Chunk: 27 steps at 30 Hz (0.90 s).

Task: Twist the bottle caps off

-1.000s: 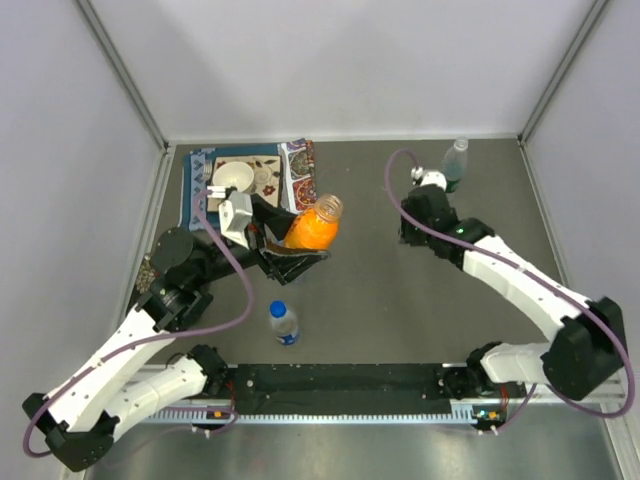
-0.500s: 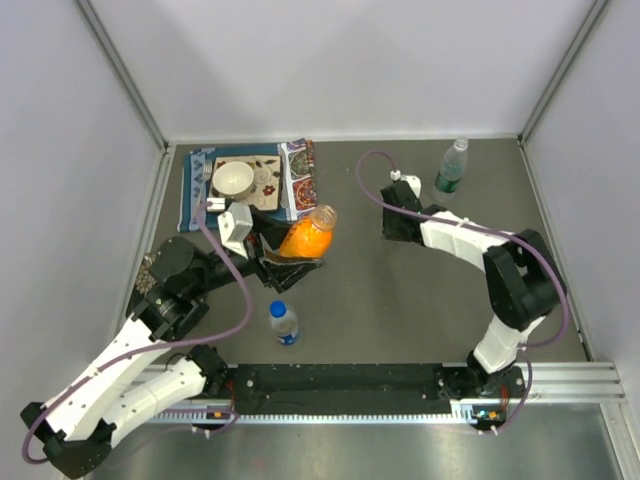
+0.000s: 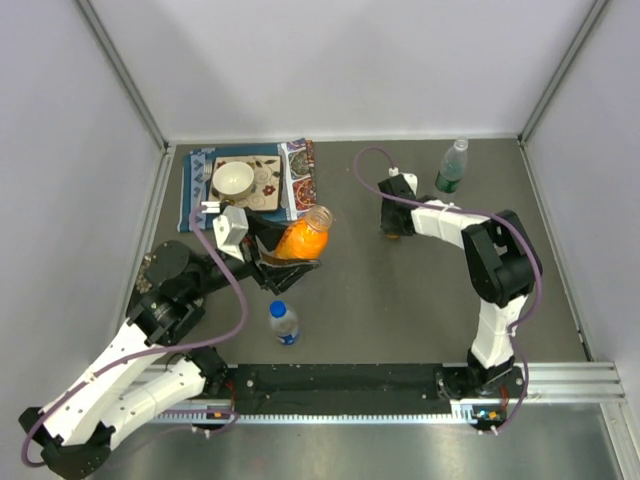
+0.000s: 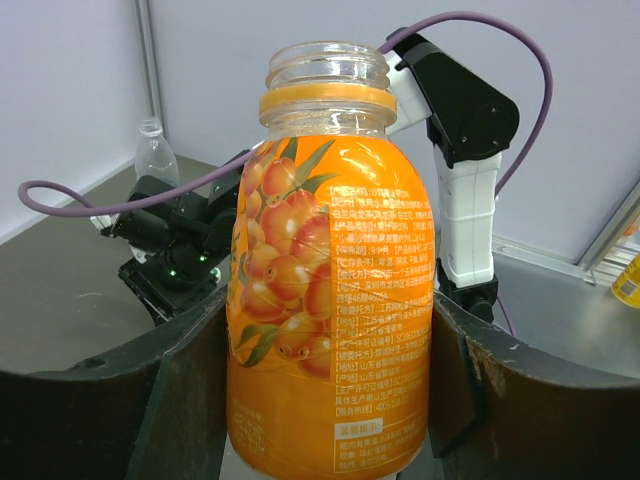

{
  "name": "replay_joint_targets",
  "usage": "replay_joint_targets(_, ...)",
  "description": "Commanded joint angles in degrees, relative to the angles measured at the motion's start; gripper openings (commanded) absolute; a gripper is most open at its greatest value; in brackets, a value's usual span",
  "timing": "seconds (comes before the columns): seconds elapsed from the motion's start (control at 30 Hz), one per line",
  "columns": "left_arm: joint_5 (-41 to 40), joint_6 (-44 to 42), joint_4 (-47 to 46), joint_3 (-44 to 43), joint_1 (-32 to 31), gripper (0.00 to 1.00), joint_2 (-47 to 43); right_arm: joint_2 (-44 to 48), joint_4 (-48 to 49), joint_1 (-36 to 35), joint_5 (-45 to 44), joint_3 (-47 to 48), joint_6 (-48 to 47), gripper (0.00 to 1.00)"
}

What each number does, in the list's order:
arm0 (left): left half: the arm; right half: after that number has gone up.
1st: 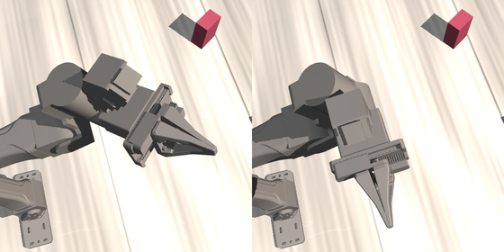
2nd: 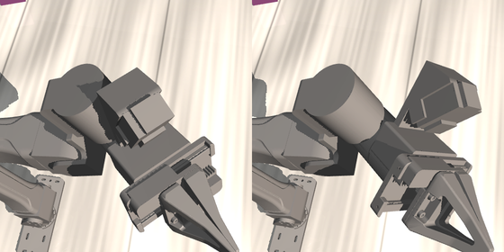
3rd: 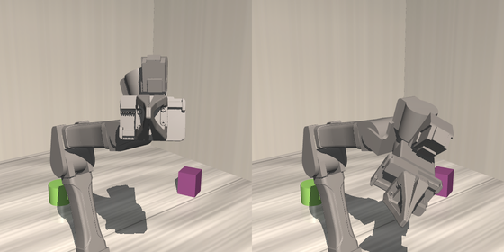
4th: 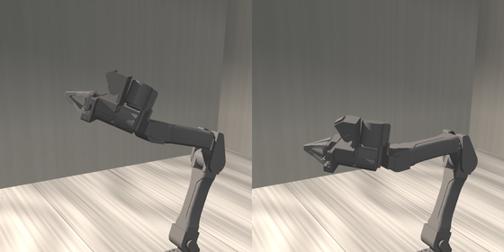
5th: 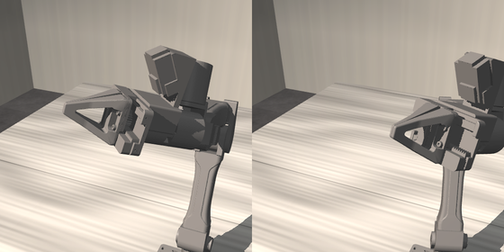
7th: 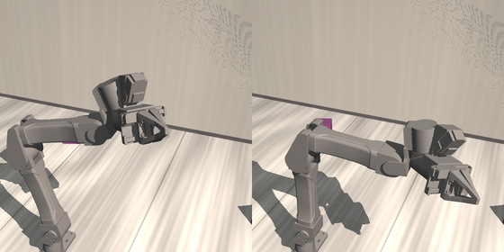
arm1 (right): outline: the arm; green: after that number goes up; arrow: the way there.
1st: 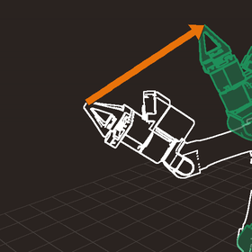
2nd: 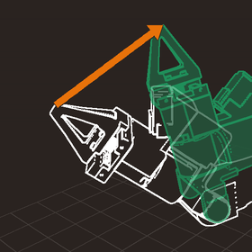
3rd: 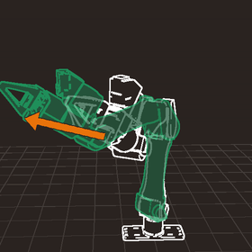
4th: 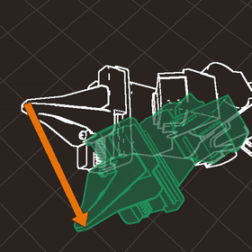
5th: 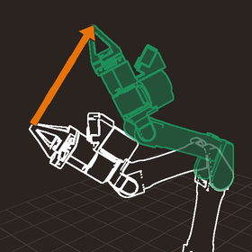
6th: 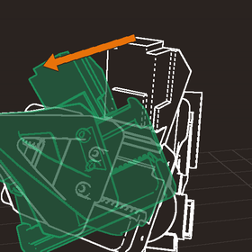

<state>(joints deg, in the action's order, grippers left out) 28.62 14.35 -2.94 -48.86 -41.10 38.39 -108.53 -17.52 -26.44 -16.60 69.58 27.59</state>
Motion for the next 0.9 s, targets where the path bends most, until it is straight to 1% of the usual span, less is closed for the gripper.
replay_joint_targets(0.0,-0.94,-0.73,-1.89,0.35,0.06,0.35,-0.16,-1.85,-0.5,1.21,0.87,3.45,-0.08,0.09)
replay_joint_targets(0.03,-0.85,-0.73,-1.89,0.43,0.14,0.35,-0.07,-2.12,-0.93,1.39,1.83,3.72,0.0,0.13)
replay_joint_targets(0.07,-0.85,-0.73,-1.89,0.43,0.06,0.35,0.02,-2.21,-0.94,1.47,2.01,3.72,-0.08,0.2)
replay_joint_targets(0.13,-0.85,-0.64,-1.98,0.52,0.14,0.35,0.19,-2.3,-1.11,1.48,2.71,3.63,0.09,0.26)
replay_joint_targets(0.17,-0.85,-0.55,-2.16,0.61,0.06,0.35,0.28,-2.3,-1.2,1.48,2.8,3.54,0.27,0.32)
replay_joint_targets(0.23,-0.76,-0.55,-2.33,0.87,0.06,0.35,0.37,-2.12,-1.2,1.48,3.24,3.19,0.27,0.36)
replay_joint_targets(0.27,-0.76,-0.55,-2.42,0.87,0.14,0.35,0.37,-2.04,-1.29,1.56,3.33,3.1,0.44,0.41)
replay_joint_targets(0.47,-0.67,-0.37,-2.51,1.31,0.14,0.35,0.28,-1.25,-1.29,1.48,3.33,2.4,0.71,0.53)
replay_joint_targets(0.67,-0.67,-0.11,-2.6,1.66,0.06,0.35,0.1,0.95,-2.08,1.56,3.51,3.37,1.41,0.58)
replay_joint_targets(0.77,-0.85,-0.2,-2.77,1.84,0.06,0.35,0.11,6.03,-3.22,1.48,3.15,5.38,2.11,0.59)
replay_joint_targets(0.8,-0.94,-0.37,-2.77,1.93,0.14,0.35,0.37,9.97,-3.66,1.48,2.98,7.13,2.37,0.6)
replay_joint_targets(0.87,-1.02,-0.46,-2.77,1.84,0.06,0.35,0.89,14.46,-5.15,1.39,2.8,9.33,2.99,0.61)
